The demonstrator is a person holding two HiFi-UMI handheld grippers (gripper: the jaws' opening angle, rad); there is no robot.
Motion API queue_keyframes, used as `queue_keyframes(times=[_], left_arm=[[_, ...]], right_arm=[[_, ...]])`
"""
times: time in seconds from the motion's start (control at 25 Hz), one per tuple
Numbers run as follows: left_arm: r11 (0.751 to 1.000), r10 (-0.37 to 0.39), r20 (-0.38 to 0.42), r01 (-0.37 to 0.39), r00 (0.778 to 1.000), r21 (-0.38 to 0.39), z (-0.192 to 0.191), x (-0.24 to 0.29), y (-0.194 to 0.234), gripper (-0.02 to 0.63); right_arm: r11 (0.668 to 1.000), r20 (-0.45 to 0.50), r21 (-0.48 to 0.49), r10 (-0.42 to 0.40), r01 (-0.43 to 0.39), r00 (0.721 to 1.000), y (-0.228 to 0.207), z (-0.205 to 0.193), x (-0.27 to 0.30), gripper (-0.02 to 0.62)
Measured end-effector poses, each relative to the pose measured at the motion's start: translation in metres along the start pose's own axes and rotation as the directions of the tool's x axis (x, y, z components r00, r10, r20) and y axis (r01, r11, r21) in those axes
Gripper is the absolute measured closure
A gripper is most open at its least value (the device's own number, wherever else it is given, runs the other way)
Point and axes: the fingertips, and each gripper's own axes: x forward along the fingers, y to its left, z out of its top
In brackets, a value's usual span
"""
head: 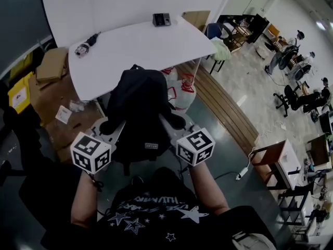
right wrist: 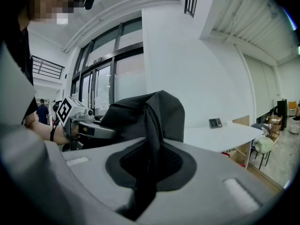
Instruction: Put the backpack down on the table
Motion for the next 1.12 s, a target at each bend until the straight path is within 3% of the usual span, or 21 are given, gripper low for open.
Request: queue_keyframes(times=[0.2, 0.4, 0.52, 0.84, 1.12], left_arm=[[1.000, -0.012, 0.000, 0.012, 1.000, -0.011, 0.005, 0.014, 0.015, 0.594], [0.998, 0.003, -0.006, -0.003, 1.000, -0.066, -0.011, 0.037, 0.024, 0.594], [0.998, 0.028, -0.030, -0.030, 0.999, -0.062, -0.008, 0.058, 0.034, 0.594], [0.997, 0.071, -0.045, -0.073, 0.996, -0.041, 0.020, 0.116, 0.067, 0.594], [0.994, 0.105, -0.020, -0.105, 0.994, -0.004, 0.070, 0.167, 0.088, 0.594]], right_arm=[[1.000, -0.016, -0.005, -0.016, 0.016, 1.000, -0.013, 0.003, 0.013, 0.561], [1.000, -0.047, -0.008, 0.003, -0.004, 0.999, -0.034, -0.012, 0.025, 0.561], [1.000, -0.058, 0.013, 0.017, -0.016, 0.998, -0.057, -0.016, 0.038, 0.561], [0.997, -0.030, 0.034, 0.064, -0.063, 0.997, -0.122, -0.002, 0.075, 0.561], [0.994, 0.017, 0.005, 0.108, -0.108, 0.994, -0.183, 0.037, 0.099, 0.561]])
